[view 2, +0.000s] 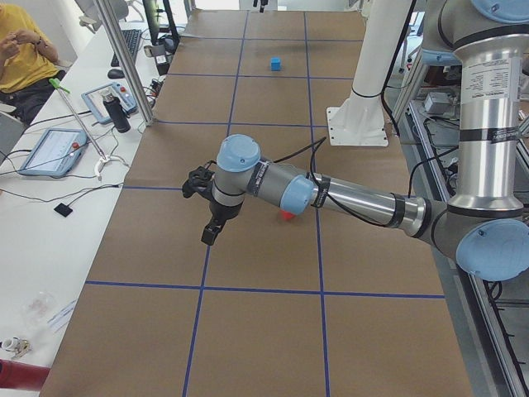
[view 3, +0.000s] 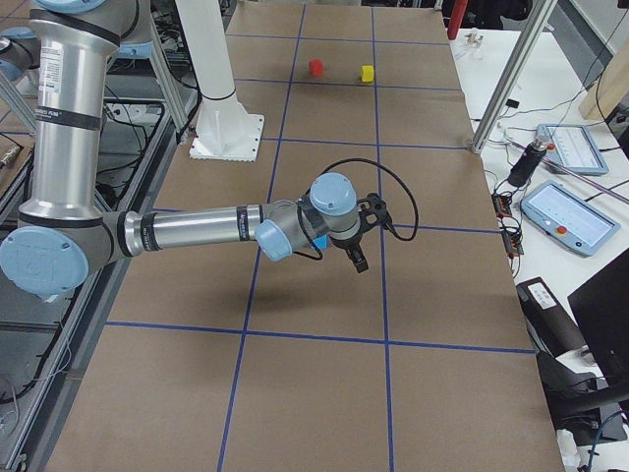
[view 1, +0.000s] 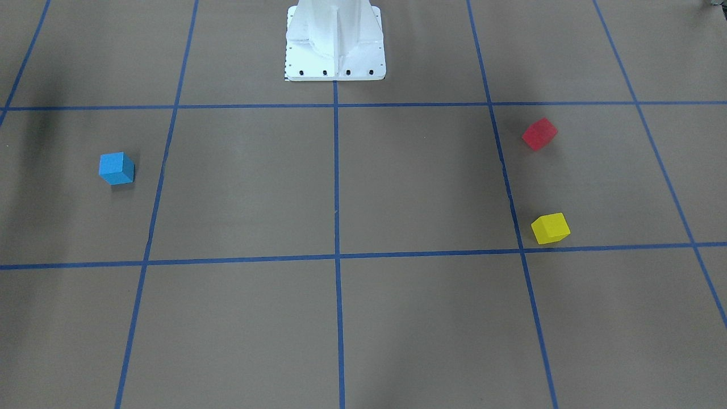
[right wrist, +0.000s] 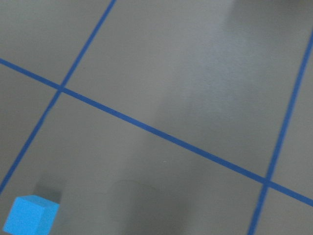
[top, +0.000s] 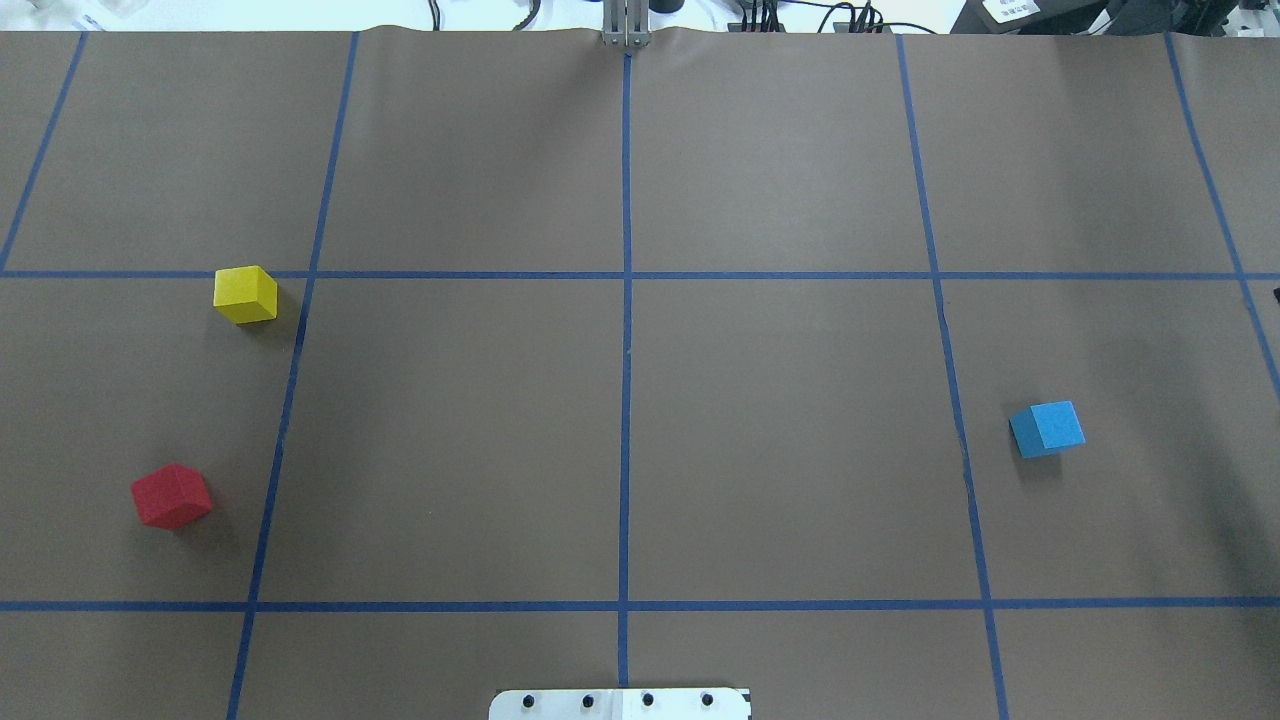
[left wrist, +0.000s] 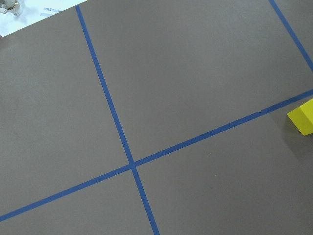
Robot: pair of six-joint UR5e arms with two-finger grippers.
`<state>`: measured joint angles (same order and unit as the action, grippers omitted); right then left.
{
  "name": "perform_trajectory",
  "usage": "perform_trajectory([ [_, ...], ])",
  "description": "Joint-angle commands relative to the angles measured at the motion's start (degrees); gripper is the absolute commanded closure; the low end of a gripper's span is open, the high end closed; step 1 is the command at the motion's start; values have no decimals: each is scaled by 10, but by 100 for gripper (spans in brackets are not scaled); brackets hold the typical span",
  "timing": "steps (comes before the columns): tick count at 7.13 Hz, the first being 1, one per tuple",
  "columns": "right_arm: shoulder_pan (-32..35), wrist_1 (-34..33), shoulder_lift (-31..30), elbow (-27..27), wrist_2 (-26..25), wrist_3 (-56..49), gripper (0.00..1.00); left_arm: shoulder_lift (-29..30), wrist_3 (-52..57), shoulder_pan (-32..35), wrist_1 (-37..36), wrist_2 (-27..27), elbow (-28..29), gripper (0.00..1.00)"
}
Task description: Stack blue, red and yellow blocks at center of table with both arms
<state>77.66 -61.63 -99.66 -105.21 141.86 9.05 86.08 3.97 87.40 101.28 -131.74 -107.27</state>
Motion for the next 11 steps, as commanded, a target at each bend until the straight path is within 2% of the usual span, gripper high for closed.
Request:
perform_trajectory([
  [1, -102, 79, -22, -5, -60, 190, 1, 0, 0, 0, 5, 0, 0, 0],
  [3, -226, 87, -22, -34, -188, 347, 1, 0, 0, 0, 9, 0, -1, 0],
  [5, -331, 87, -26, -42, -305, 424, 1, 0, 0, 0, 9, 0, -5, 0],
  [6, -365, 87, -26, -41, -334, 457, 1, 0, 0, 0, 9, 0, -6, 0],
  [9, -397, 87, -26, -38, -345, 460, 3, 0, 0, 1, 9, -1, -6, 0],
  [10, -405, 87, -25, -36, -352, 457, 37, 0, 0, 1, 9, 0, -6, 0],
  [11, -406, 86, -24, -34, -351, 451, 85, 0, 0, 0, 9, 0, -6, 0],
])
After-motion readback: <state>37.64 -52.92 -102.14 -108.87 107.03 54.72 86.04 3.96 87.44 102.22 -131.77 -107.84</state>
